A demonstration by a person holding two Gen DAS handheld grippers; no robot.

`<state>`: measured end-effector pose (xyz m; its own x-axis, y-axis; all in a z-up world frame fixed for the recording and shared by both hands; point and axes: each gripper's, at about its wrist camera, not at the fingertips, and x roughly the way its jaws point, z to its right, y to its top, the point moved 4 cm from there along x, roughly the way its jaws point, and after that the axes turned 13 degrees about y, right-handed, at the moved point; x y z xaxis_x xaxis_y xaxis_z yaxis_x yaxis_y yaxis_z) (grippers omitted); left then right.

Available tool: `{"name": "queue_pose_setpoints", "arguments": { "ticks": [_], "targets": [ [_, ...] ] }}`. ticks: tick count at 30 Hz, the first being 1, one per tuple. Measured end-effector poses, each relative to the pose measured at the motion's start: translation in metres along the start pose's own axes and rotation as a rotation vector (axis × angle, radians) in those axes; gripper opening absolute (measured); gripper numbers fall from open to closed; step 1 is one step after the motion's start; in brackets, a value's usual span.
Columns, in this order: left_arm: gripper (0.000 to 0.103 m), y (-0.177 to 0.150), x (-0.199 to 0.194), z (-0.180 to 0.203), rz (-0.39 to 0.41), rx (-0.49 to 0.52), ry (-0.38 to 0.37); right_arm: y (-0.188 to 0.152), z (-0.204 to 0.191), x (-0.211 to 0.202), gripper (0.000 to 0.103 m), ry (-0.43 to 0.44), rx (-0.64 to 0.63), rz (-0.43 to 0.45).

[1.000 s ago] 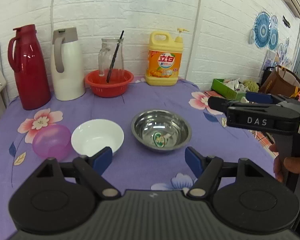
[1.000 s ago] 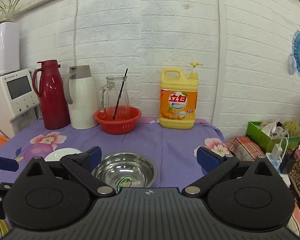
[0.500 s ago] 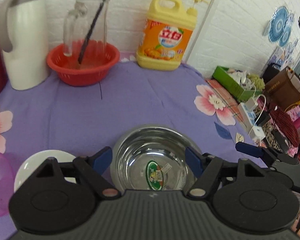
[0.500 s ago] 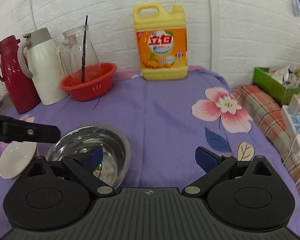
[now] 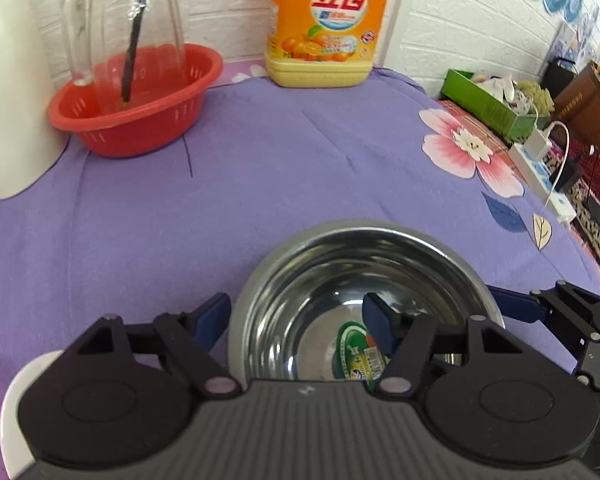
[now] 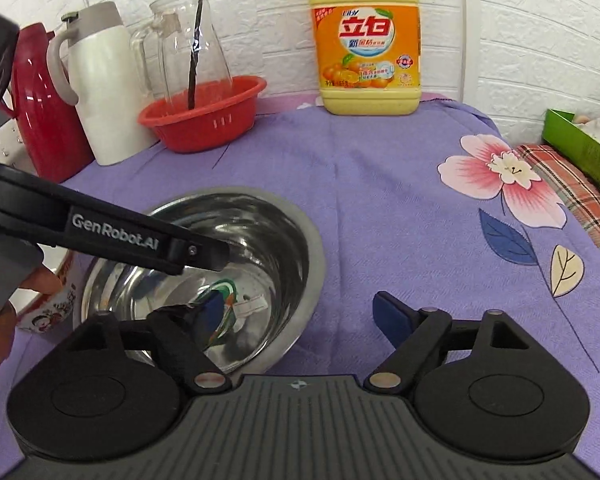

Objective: Organize plates and bowls
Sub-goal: 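Grasp the steel bowl rim with the left gripper and lift it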

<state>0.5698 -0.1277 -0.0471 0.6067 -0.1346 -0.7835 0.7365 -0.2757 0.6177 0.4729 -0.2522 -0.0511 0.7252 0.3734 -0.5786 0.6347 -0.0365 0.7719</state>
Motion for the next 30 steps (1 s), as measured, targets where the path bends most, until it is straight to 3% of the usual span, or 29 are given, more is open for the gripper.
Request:
{"name": "queue_pose_setpoints", "arguments": {
  "ticks": [2, 5, 8, 17, 22, 30],
  "targets": [
    [0.056, -0.001, 0.002, 0.002, 0.000, 0.012, 0.002, -0.001, -0.002, 0.002, 0.103, -0.011, -0.024, -0.002],
    [0.048, -0.002, 0.002, 0.006, 0.001, 0.007, -0.008, -0.002, -0.012, 0.004, 0.091, 0.014, -0.053, -0.011],
    [0.048, -0.002, -0.002, 0.010, 0.001, -0.002, 0.036, -0.002, -0.023, 0.002, 0.095, 0.011, -0.070, -0.018],
    [0.049, -0.011, -0.067, 0.011, 0.050, -0.057, 0.018, 0.006, -0.044, -0.037, 0.101, 0.044, -0.091, 0.035],
    [0.049, -0.046, -0.111, 0.012, 0.054, -0.079, 0.034, -0.014, -0.073, -0.066, 0.102, 0.095, -0.102, 0.021],
    [0.052, -0.136, -0.163, 0.037, 0.040, -0.086, -0.022, -0.088, -0.102, -0.127, 0.103, 0.118, -0.087, -0.009]
  ]
}}
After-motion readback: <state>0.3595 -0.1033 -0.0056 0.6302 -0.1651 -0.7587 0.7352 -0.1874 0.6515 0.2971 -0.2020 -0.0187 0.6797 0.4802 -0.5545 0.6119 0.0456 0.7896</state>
